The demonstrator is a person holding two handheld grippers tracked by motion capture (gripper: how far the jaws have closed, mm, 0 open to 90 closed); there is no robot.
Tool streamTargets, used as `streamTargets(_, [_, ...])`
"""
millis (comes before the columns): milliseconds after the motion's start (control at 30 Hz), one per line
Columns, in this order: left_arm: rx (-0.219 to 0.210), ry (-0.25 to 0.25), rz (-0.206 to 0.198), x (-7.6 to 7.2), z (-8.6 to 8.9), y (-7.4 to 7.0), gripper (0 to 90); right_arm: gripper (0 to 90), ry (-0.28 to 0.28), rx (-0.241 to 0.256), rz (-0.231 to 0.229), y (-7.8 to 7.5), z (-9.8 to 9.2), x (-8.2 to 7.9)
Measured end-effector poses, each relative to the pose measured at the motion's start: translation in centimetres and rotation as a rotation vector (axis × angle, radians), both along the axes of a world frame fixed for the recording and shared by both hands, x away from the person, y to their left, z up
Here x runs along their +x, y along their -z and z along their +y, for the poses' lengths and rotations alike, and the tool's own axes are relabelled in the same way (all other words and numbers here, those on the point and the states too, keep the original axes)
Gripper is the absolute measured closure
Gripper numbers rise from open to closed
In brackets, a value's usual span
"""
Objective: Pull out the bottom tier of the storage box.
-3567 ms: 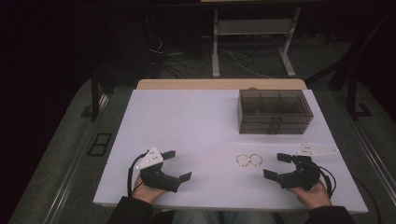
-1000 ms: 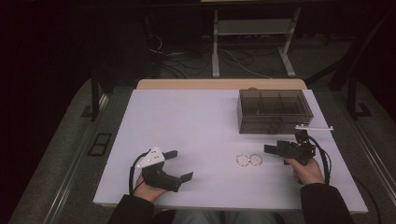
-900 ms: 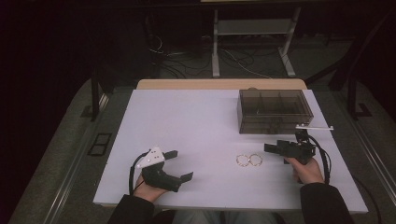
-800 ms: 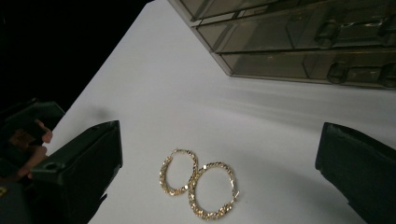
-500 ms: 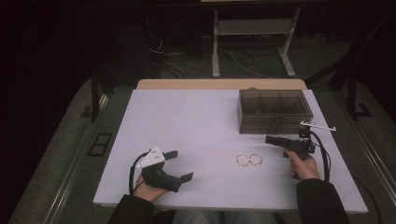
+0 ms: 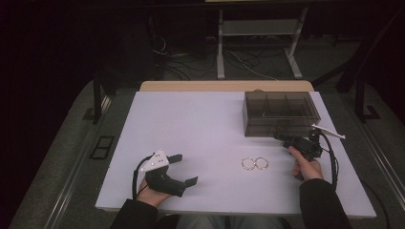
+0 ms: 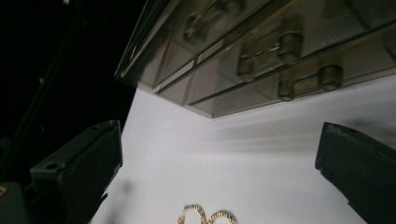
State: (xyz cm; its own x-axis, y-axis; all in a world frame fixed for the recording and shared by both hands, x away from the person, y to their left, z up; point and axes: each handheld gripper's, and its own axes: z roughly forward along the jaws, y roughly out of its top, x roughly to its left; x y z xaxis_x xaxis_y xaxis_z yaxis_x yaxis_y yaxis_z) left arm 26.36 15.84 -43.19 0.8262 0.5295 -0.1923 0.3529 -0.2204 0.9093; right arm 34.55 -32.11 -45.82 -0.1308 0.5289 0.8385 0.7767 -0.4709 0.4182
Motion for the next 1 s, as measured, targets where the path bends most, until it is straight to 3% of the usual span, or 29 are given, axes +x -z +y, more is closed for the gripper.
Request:
streamTargets(33, [0.001,0.001,0.000,0.01,0.00,0.01,0.0,0.1,0.021,0.012,0.031,0.02,-0.03,0.02])
streamTargets(100, [0.001,0.002,0.000,0.02,0.00,0.01,0.0,0.7,0.032,0.010,0.038,0.07,-0.03,0.05])
streamTargets(167, [0.001,0.002,-0.001,0.02,-0.02,0.01,0.0,13.6,0.079,0.020,0.077,0.13,-0.15,0.03])
streamTargets(200, [0.001,0.002,-0.001,0.02,-0.02,0.01,0.0,13.6,0.079,0.020,0.077,0.13,-0.15,0.03])
streamTargets(233, [0.002,0.000,-0.002,0.01,-0.03,0.01,0.0,15.5,0.121,0.037,0.099,0.22,-0.30,0.05])
streamTargets(367, [0.001,-0.005,-0.004,0.00,0.03,-0.02,0.0,15.6,0.153,0.039,0.106,0.29,-0.51,0.06])
streamTargets(433, [-0.001,-0.006,-0.003,0.03,0.04,0.00,0.0,15.6,0.157,0.042,0.111,0.28,-0.52,0.08])
streamTargets(500, [0.001,-0.005,-0.002,0.03,0.03,0.01,0.0,22.6,0.168,0.037,0.123,0.33,-0.57,0.09])
streamTargets(633, [0.011,0.001,-0.005,0.05,0.01,0.01,0.0,23.1,0.171,0.035,0.131,0.46,-0.51,0.17])
streamTargets(1000, [0.004,0.001,-0.009,0.02,-0.02,-0.02,0.0,35.8,0.196,0.024,0.151,0.88,-0.75,0.45])
